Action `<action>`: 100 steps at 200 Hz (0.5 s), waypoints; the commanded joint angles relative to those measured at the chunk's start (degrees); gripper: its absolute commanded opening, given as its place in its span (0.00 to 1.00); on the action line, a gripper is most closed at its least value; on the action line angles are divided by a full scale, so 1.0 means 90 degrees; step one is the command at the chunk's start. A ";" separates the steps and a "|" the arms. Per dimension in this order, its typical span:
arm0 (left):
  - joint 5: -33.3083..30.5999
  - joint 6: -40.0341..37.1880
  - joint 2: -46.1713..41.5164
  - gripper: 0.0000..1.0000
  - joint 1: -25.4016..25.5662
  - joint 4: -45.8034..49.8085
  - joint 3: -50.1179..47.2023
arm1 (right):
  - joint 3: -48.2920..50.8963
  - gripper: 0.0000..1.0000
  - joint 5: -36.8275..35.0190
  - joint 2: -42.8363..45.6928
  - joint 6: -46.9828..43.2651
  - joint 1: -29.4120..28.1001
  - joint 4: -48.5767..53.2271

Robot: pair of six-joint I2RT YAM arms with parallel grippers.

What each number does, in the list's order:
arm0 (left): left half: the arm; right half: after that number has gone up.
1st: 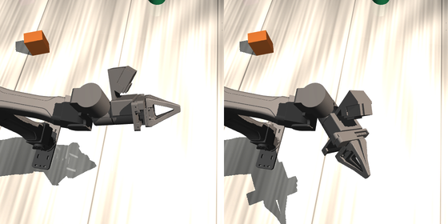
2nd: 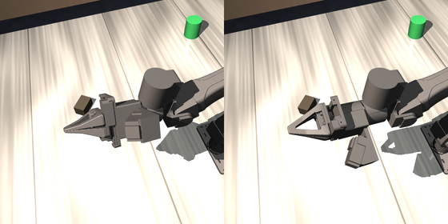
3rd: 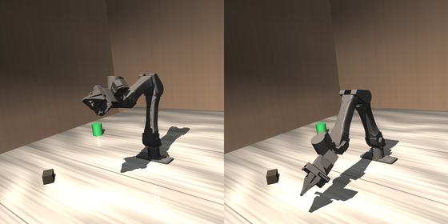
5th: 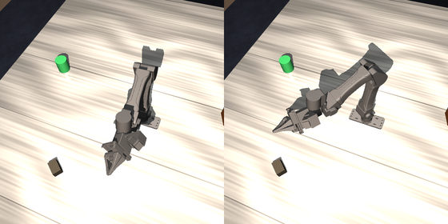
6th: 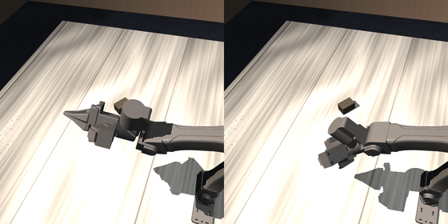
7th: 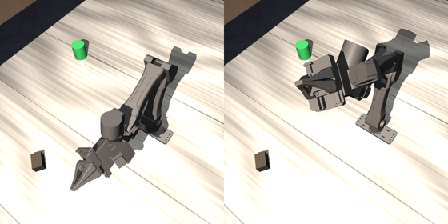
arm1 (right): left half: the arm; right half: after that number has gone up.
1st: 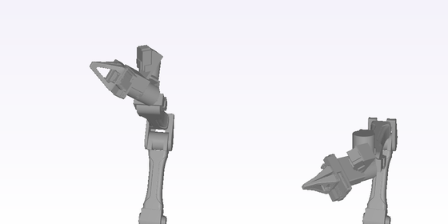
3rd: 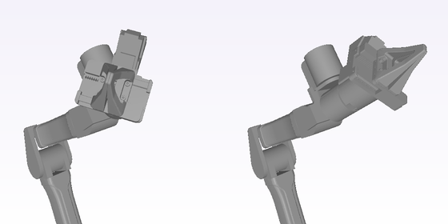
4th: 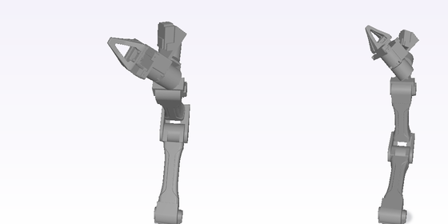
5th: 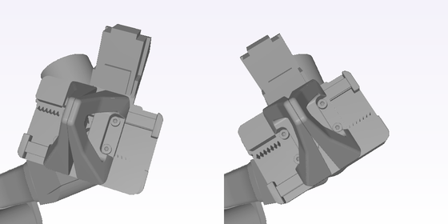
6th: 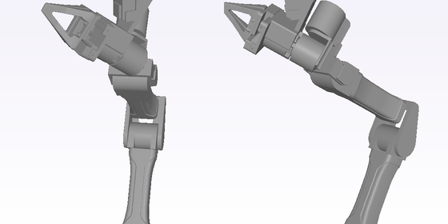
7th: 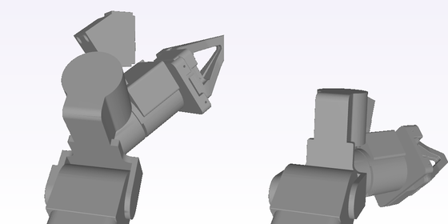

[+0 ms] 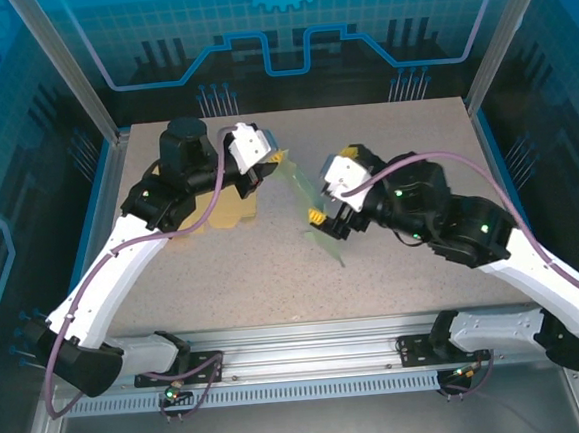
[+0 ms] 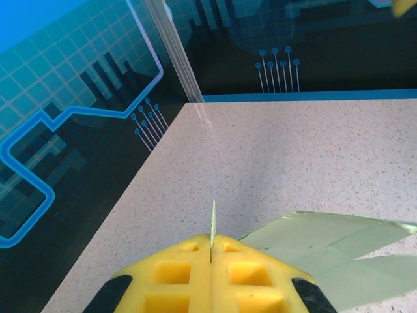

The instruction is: Fold the paper box

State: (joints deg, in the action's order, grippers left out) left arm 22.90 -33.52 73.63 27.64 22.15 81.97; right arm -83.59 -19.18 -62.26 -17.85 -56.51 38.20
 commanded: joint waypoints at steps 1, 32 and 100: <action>-0.0064 -0.0266 -0.0092 0.00 0.0126 0.0237 0.0229 | -0.0010 1.00 -0.1189 -0.0264 -0.0352 -0.0390 -0.0129; -0.0195 -0.0378 -0.0085 0.00 0.0207 0.0339 0.0257 | 0.0074 1.00 -0.1501 -0.0641 -0.0081 -0.0500 -0.0479; -0.0171 -0.0709 -0.0314 0.00 0.0294 0.0449 0.0033 | 0.0676 0.72 -0.0967 -0.0591 0.0190 0.0343 -0.1208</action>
State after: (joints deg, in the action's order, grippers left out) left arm 21.71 -37.71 73.38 29.87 25.76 82.24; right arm -79.26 -32.05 -69.65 -17.37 -56.27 31.11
